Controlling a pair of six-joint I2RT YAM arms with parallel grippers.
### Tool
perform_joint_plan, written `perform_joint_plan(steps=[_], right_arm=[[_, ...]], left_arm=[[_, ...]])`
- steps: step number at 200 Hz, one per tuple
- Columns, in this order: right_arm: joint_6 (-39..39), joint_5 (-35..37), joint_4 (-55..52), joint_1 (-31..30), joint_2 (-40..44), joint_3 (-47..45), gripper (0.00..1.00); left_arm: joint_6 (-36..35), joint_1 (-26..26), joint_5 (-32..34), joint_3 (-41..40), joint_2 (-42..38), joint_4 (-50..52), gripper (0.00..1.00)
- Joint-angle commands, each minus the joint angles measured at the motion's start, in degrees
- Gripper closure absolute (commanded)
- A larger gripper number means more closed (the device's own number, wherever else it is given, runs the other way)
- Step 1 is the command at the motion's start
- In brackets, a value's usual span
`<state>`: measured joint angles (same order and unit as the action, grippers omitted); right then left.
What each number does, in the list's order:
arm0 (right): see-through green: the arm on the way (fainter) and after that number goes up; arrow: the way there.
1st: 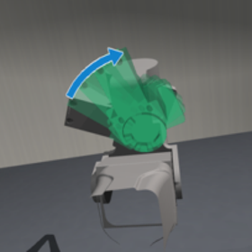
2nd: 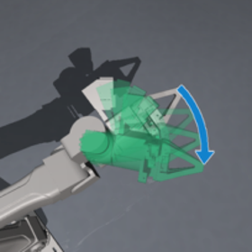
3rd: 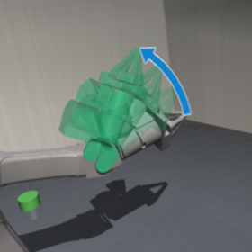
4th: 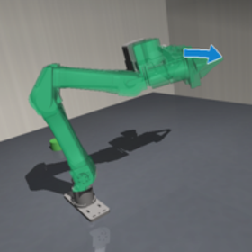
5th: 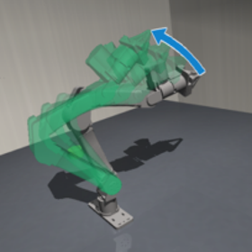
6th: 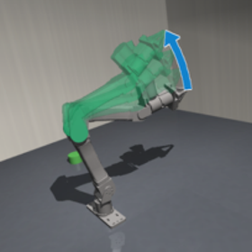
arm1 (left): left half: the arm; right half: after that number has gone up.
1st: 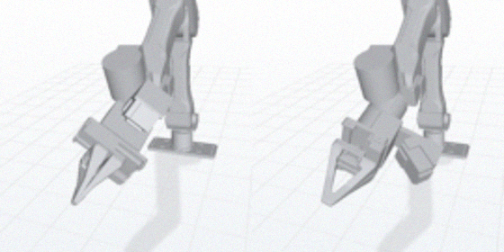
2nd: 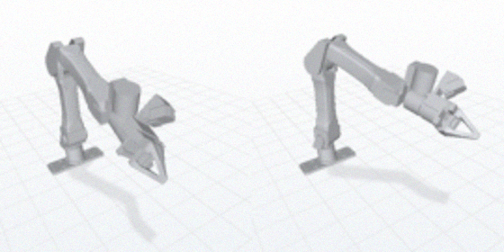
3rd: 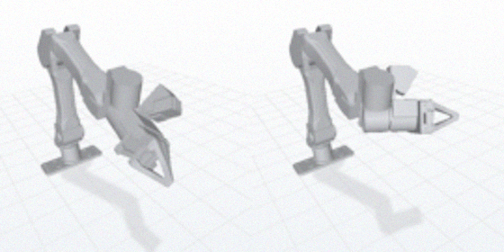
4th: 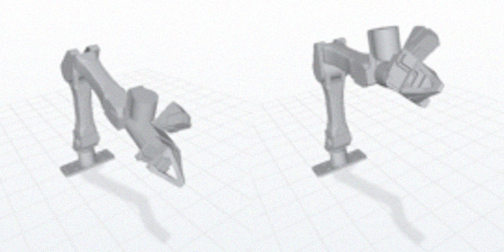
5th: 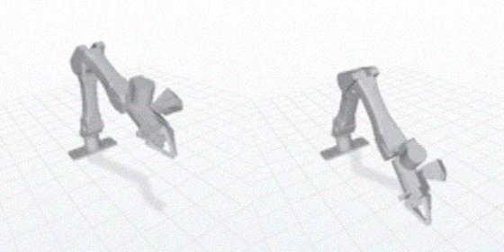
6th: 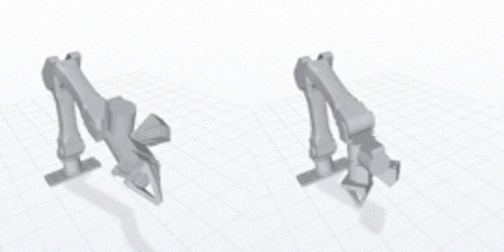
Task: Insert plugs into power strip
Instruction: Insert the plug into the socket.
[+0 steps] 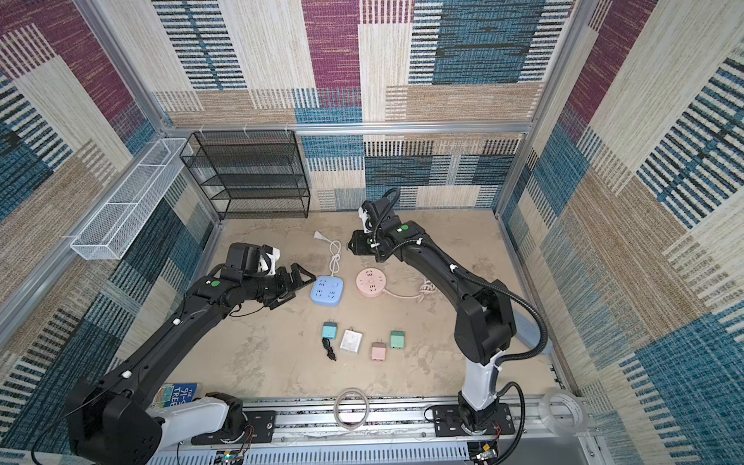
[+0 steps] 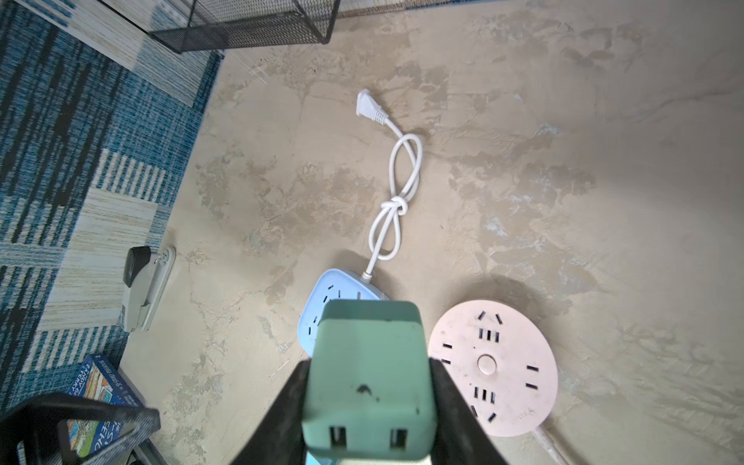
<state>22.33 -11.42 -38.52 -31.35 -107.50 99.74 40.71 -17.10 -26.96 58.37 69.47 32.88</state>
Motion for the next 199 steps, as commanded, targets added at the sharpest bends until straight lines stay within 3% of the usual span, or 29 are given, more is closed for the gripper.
perform_joint_plan(steps=[1,57,132,199], right_arm=[[-1.4,2.25,-9.64,0.37,-5.08,6.07,1.0],[-1.82,4.74,-16.92,1.42,-11.99,15.44,1.0],[-8.18,8.97,-24.51,1.77,-19.96,23.11,1.0],[-8.05,8.04,-26.41,1.77,-20.42,22.27,1.0]], left_arm=[[-5.88,-1.0,3.06,-0.92,-2.22,2.49,0.0],[-7.99,-2.8,5.19,-2.64,-4.53,2.71,0.01],[-9.95,-4.78,6.76,-2.56,-2.67,2.58,0.06],[-9.6,-5.37,6.75,-2.72,-1.07,1.49,0.07]])
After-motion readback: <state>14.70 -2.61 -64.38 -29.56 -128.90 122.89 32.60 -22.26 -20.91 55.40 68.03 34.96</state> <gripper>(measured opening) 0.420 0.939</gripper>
